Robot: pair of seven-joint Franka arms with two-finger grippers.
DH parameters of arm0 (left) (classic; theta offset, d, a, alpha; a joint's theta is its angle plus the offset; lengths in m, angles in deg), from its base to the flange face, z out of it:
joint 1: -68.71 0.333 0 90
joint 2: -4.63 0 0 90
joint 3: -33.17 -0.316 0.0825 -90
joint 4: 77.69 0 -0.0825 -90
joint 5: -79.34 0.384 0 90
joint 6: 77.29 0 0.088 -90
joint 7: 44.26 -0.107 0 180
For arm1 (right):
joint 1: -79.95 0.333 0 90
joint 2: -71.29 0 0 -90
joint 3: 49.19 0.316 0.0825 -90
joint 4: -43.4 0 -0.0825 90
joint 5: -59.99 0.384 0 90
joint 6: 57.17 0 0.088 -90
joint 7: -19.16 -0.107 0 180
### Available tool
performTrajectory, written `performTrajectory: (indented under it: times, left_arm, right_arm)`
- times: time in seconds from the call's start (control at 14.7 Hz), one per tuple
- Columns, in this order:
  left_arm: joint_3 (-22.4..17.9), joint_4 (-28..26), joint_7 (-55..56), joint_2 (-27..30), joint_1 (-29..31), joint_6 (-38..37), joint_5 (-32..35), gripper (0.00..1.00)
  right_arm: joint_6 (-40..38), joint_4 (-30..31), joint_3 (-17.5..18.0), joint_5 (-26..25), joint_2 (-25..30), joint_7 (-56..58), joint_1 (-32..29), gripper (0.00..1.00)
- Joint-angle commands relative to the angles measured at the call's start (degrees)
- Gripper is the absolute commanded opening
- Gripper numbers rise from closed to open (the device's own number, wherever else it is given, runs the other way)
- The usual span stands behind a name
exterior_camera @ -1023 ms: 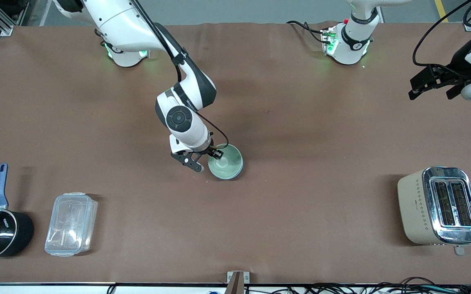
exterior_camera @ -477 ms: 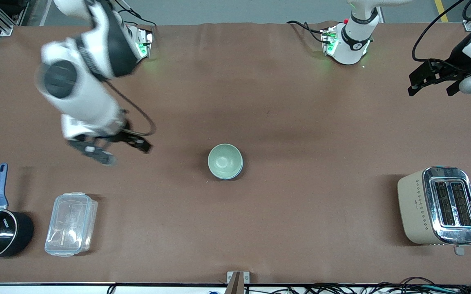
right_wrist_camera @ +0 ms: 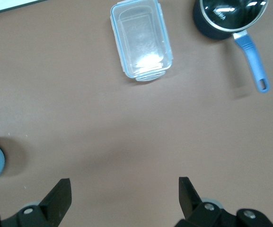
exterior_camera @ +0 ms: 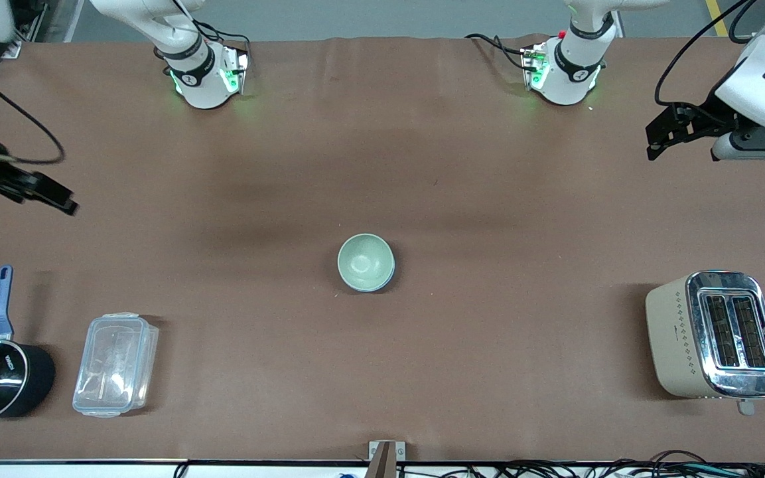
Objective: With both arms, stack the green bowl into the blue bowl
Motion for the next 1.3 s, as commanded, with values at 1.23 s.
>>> performTrajectory:
  times: [1.23]
  left_arm:
    - [1.02,2.19,-0.76,-0.33,0.58,0.82,1.15,1.0]
  right_arm:
    - [-12.42,-9.68,1.73,-0.06,-1.09,4.05,-0.22,1.0]
